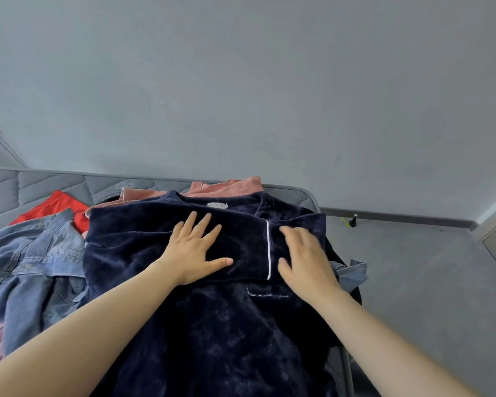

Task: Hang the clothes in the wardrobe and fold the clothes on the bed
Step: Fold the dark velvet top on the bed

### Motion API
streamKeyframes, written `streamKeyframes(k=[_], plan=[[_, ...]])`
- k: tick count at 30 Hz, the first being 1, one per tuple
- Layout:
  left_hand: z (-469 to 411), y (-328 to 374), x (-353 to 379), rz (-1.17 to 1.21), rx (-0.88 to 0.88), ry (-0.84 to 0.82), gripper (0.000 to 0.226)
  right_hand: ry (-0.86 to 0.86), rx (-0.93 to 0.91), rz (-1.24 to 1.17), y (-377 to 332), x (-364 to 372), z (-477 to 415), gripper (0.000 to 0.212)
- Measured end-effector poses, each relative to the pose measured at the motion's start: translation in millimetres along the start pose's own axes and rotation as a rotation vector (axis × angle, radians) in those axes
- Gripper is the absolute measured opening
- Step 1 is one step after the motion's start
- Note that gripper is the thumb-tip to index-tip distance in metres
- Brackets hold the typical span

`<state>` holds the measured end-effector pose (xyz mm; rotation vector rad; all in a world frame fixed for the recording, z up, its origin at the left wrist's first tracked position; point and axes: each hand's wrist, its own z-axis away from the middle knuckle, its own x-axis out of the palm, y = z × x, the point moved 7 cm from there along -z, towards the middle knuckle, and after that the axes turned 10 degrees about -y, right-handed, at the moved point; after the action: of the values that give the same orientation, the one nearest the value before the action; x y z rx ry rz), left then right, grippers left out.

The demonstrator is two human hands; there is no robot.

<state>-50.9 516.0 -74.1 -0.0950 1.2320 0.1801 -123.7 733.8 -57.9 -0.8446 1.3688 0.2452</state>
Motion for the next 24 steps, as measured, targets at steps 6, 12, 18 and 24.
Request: streamKeyframes(k=[6,12,18,24], plan=[[-17,-9,8,0.067,-0.04,-0.155,0.094,-0.399,-0.027,0.114,13,63,-10,0.052],[-28,-33,-36,0.103,-0.065,0.267,0.052,-0.301,0.052,-0.192,20,40,-51,0.036],[-57,-68,-44,-0.01,-0.311,0.033,0.131,-0.328,0.021,0.006,16,26,-118,0.098],[-77,-84,-17,-0.031,-0.414,-0.145,0.153,-0.601,0.162,0.181,37,52,-161,0.156]])
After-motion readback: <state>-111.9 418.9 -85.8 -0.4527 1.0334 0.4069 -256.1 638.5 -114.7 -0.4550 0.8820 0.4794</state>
